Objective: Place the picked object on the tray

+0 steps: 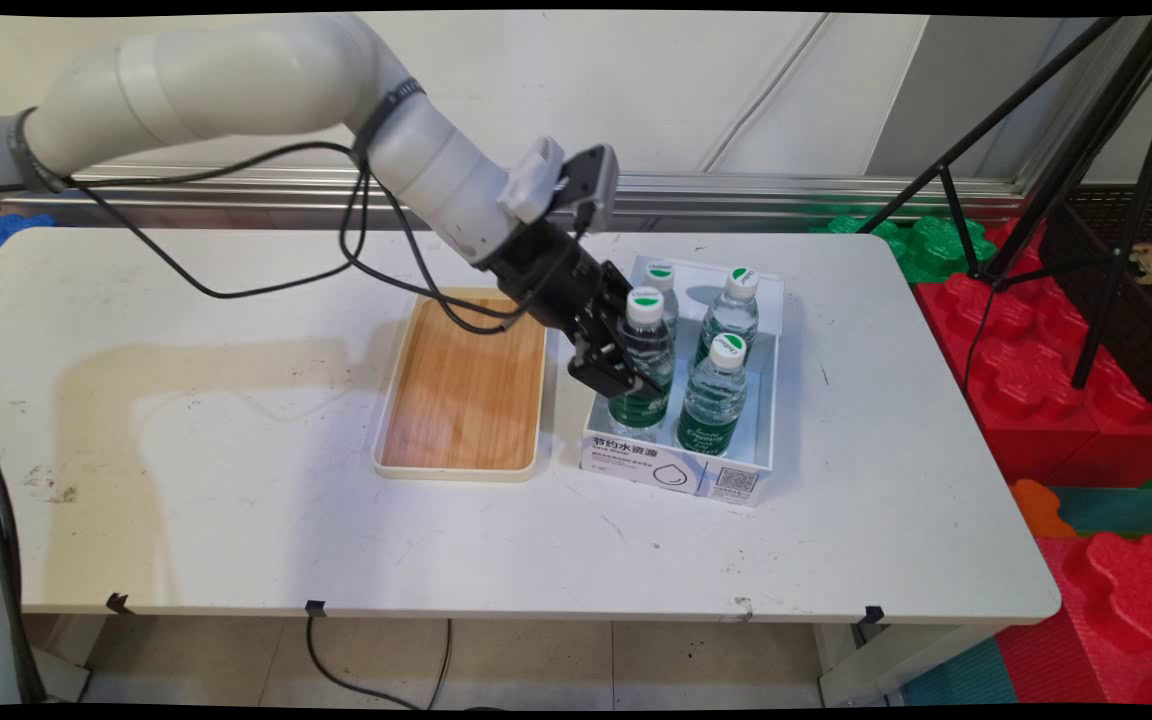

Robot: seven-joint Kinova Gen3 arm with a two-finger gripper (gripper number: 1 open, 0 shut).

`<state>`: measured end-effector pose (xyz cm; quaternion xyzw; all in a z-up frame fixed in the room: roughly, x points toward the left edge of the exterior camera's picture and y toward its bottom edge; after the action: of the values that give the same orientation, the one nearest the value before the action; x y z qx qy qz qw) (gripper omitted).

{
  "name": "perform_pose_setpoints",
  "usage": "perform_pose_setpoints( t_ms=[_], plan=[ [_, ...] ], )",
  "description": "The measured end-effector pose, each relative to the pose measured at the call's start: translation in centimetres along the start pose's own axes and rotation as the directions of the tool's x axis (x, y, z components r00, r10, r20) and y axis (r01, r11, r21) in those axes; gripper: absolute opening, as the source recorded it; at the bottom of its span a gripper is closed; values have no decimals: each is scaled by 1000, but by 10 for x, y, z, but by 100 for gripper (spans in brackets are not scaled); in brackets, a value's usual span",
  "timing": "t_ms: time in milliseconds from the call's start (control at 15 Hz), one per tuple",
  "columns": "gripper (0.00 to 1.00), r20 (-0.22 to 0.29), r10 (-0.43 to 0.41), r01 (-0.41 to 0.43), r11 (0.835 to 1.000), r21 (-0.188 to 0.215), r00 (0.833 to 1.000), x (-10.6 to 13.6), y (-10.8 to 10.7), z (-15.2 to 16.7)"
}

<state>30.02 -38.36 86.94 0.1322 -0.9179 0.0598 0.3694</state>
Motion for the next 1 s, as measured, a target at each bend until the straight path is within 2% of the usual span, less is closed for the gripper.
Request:
perform_pose_setpoints(
  t_ms=[400, 1000],
  plan=[
    [0, -36, 8, -8, 1000, 8, 999, 6, 9, -52],
    [0, -58, -11, 12, 1000, 20, 998, -2, 21, -126]
  ],
)
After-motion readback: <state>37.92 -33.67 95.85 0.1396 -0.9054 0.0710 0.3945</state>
